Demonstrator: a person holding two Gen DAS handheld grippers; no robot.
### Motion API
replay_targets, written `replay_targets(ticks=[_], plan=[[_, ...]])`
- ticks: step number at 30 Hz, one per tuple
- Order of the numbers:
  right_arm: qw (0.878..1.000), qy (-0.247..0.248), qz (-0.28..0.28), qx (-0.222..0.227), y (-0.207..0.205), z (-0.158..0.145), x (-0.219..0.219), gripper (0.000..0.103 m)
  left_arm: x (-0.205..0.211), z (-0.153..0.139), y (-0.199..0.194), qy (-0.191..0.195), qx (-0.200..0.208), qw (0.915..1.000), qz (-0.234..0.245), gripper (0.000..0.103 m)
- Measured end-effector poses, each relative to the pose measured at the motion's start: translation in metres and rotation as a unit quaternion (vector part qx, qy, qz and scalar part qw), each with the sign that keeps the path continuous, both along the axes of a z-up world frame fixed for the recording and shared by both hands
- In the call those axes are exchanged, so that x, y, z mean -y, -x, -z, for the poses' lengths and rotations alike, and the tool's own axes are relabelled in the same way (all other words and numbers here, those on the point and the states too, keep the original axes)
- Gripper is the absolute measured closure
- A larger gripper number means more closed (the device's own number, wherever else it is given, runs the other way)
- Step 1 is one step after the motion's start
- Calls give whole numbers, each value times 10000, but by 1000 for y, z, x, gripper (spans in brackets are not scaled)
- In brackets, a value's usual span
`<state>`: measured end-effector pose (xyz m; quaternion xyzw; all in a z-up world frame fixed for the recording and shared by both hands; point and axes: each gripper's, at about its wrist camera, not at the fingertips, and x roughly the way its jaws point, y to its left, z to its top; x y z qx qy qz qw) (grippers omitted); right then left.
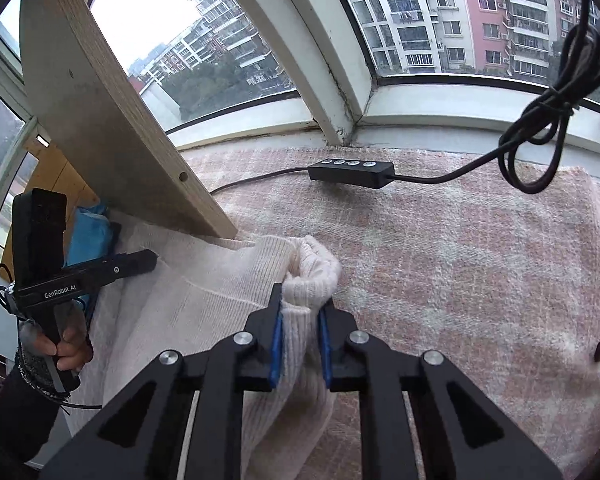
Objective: Fold clothes
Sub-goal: 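Carry the held hem over onto the collar with both grippers, then release the hem and lift both grippers off the folded sweater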
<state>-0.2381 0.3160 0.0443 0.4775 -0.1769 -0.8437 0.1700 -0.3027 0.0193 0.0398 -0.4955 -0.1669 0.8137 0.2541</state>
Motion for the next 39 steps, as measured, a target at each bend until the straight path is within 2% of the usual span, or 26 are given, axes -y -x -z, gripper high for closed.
replay_targets(ticks=[5,10,13,15,16,17,18,19,20,21,22,23,25,26,28,31,34,39], plan=[[9969,48,67,-781,-57,-76,2,91,1,-72,-57,-159,-683,9973,204,85],[9858,-378,114,-1633,-137,-153,18,92,-2,-147,-122,-207,-1444,9887,350,85],[9756,-678,212,-2078,-185,-189,25,92,6,-154,-174,-44,-1685,9843,521,85],[9656,-1008,226,-2386,-219,-200,31,92,11,-157,-210,70,-1840,9808,637,84],[9618,-1107,201,-2495,-237,-199,35,93,14,-159,-227,127,-1917,9789,695,82],[9633,-1157,118,-2419,-257,-187,39,92,17,-161,-245,184,-1994,9768,753,80],[9659,-1198,22,-2297,-276,-173,43,88,19,-163,-263,242,-2071,9747,811,72],[9718,-1330,-69,-1944,-295,-149,46,85,17,-141,-287,341,-1760,9790,968,66],[9796,-1399,-150,-1432,-314,-117,45,75,21,-116,-312,437,-1332,9835,1142,66],[9853,-1441,-227,-892,-332,-84,44,75,25,-92,-337,532,-893,9859,1314,66],[9903,-1296,-278,-424,-351,-56,39,75,40,-75,-358,560,-538,9887,1281,70],[9934,-1120,-238,-80,-367,-37,34,75,55,-59,-379,580,-192,9906,1224,71],[9964,-830,20,141,-386,-24,26,75,70,-46,-393,605,83,9938,930,72],[9973,-688,157,227,-395,-19,23,75,82,-45,-399,567,60,9953,786,72],[9975,-665,198,103,-395,-24,25,75,88,-50,-399,678,-188,9957,602,72],[9983,-585,-5,-72,-378,-33,41,75,74,-50,-385,777,-474,9934,696,72],[9984,-419,-327,-168,-362,-36,64,74,52,-36,-380,1204,-740,9854,949,72],[9973,-374,-621,-89,-331,-28,91,73,41,-35,-359,766,-773,9912,754,72]])
